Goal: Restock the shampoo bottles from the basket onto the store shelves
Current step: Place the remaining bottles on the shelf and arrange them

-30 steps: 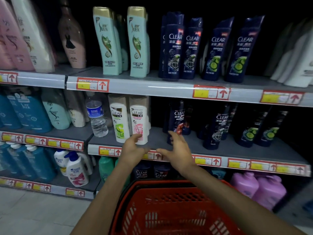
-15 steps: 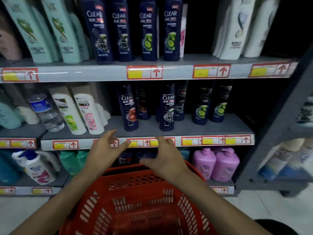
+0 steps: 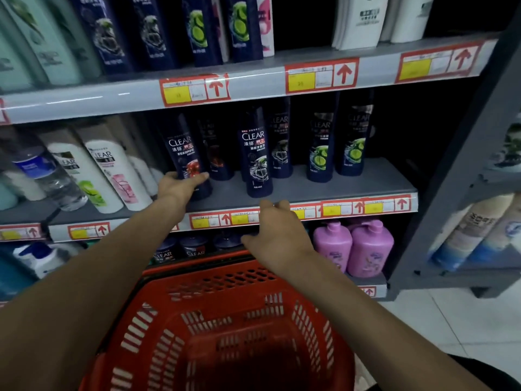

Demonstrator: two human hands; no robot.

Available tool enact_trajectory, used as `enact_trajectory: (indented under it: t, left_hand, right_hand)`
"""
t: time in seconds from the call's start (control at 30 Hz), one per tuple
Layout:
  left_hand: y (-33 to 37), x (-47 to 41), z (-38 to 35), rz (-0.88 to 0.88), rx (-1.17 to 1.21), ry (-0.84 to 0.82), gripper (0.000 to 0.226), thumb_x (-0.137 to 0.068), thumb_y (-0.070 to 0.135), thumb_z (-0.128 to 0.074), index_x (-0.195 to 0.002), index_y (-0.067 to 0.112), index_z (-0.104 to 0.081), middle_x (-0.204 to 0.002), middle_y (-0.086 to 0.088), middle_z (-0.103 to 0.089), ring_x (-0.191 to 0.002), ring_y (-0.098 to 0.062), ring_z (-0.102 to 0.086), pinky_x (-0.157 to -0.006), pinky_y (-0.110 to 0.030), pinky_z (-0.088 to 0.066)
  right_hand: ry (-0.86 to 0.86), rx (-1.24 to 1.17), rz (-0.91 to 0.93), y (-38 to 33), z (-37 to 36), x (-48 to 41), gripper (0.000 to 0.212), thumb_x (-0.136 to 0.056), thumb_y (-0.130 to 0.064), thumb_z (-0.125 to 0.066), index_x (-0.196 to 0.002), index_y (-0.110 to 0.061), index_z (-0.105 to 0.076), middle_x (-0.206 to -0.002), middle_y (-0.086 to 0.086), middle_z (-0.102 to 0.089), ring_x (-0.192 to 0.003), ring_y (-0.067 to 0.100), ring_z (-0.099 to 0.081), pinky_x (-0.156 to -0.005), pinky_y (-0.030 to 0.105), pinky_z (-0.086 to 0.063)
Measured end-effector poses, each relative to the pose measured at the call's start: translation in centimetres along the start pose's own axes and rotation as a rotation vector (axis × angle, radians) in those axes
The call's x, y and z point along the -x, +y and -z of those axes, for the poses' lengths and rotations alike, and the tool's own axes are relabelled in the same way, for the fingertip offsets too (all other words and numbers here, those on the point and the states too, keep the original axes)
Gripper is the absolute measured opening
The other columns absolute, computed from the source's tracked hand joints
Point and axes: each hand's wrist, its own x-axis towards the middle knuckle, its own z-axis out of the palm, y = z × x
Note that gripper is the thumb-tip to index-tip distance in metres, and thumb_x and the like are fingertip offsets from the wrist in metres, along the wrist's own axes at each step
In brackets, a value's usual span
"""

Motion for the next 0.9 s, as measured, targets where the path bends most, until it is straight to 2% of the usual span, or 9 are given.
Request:
enact_trajectory:
  t: [0.13, 0.23, 0.37, 0.47, 0.6, 0.73, 0.8, 0.9]
  left_hand:
    - [0.1, -0.8, -0.2, 0.034, 0.017, -0.025, 0.057, -0.07, 0.032, -0.094, -0.118, 0.017, -0.068, -0.114, -0.002, -0.074, -0.1, -0.022, -0.068, -0.088, -0.032, -0.052]
    - [0.5, -0.2, 0.4, 0.026, 0.018, -0.063, 0.054, -0.07, 0.027, -0.095, -0.114, 0.022, -0.064, -0.114, 0.0, -0.073, -0.106, -0.023, -0.068, -0.095, -0.039, -0.054]
    - [0.3, 2.9, 2.5, -0.069, 0.063, -0.112, 0.049, -0.077, 0.019, -0.091, -0.117, 0.018, -0.062, -0.116, 0.0, -0.072, -0.105, -0.021, -0.07, -0.096, -0.04, -0.057]
    - [-0.2, 5.6, 5.5, -0.143, 0.126, -0.106, 0.034, -0.077, 0.01, -0.089, -0.105, 0.017, -0.07, -0.113, -0.008, -0.077, -0.097, -0.021, -0.076, -0.094, -0.046, -0.06]
    - [-0.5, 8.6, 10.0, -0.216, 0.139, -0.071, 0.033, -0.076, 0.008, -0.089, -0.105, 0.015, -0.074, -0.104, -0.002, -0.08, -0.098, -0.021, -0.076, -0.095, -0.049, -0.059]
    - [-2.7, 11.1, 13.1, -0.143, 0.254, -0.02, 0.032, -0.079, 0.007, -0.087, -0.106, 0.014, -0.072, -0.102, -0.002, -0.08, -0.098, -0.021, -0.076, -0.086, -0.046, -0.062]
    - [-3.8, 11.6, 13.4, -0.069, 0.34, 0.025, 0.027, -0.08, 0.004, -0.085, -0.1, 0.015, -0.072, -0.097, -0.001, -0.08, -0.097, -0.022, -0.076, -0.083, -0.044, -0.064]
    - [-3.8, 11.9, 13.7, -0.012, 0.379, -0.009, 0.027, -0.08, 0.003, -0.085, -0.095, 0.019, -0.07, -0.086, 0.007, -0.079, -0.086, -0.014, -0.077, -0.078, -0.04, -0.065]
  right_hand:
    - [0.009, 0.006, 0.014, 0.4, -0.2, -0.2, 0.053, -0.09, -0.033, -0.07, -0.132, -0.011, -0.047, -0.129, 0.014, -0.046, -0.116, 0.036, -0.053, -0.093, 0.043, -0.053]
    - [0.013, 0.001, 0.033, 0.1, -0.7, -0.2, 0.058, -0.09, -0.033, -0.069, -0.138, -0.011, -0.044, -0.131, 0.014, -0.048, -0.115, 0.036, -0.055, -0.093, 0.044, -0.053]
    - [0.024, -0.016, 0.047, -0.9, -1.3, -0.4, 0.057, -0.092, -0.036, -0.068, -0.139, -0.013, -0.047, -0.131, 0.013, -0.05, -0.116, 0.034, -0.055, -0.094, 0.042, -0.053]
    - [0.003, -0.009, 0.07, -1.9, -2.3, -0.5, 0.056, -0.095, -0.034, -0.065, -0.143, -0.015, -0.044, -0.131, 0.012, -0.05, -0.119, 0.032, -0.054, -0.094, 0.04, -0.052]
    - [0.004, 0.02, 0.111, -3.2, -3.5, -0.9, 0.052, -0.096, -0.032, -0.063, -0.144, -0.017, -0.047, -0.13, 0.009, -0.054, -0.121, 0.029, -0.054, -0.092, 0.036, -0.049]
    - [0.018, 0.013, 0.152, -4.3, -4.8, -1.4, 0.05, -0.096, -0.029, -0.063, -0.143, -0.018, -0.051, -0.133, 0.006, -0.058, -0.12, 0.025, -0.057, -0.095, 0.033, -0.047]
    - [0.039, -0.001, 0.172, -4.6, -5.6, -2.0, 0.047, -0.096, -0.029, -0.065, -0.141, -0.017, -0.055, -0.134, 0.005, -0.06, -0.114, 0.021, -0.061, -0.094, 0.029, -0.046]
    - [0.085, -0.02, 0.19, -5.1, -6.7, -2.9, 0.04, -0.097, -0.027, -0.067, -0.135, -0.017, -0.06, -0.128, 0.003, -0.064, -0.112, 0.019, -0.061, -0.094, 0.027, -0.047]
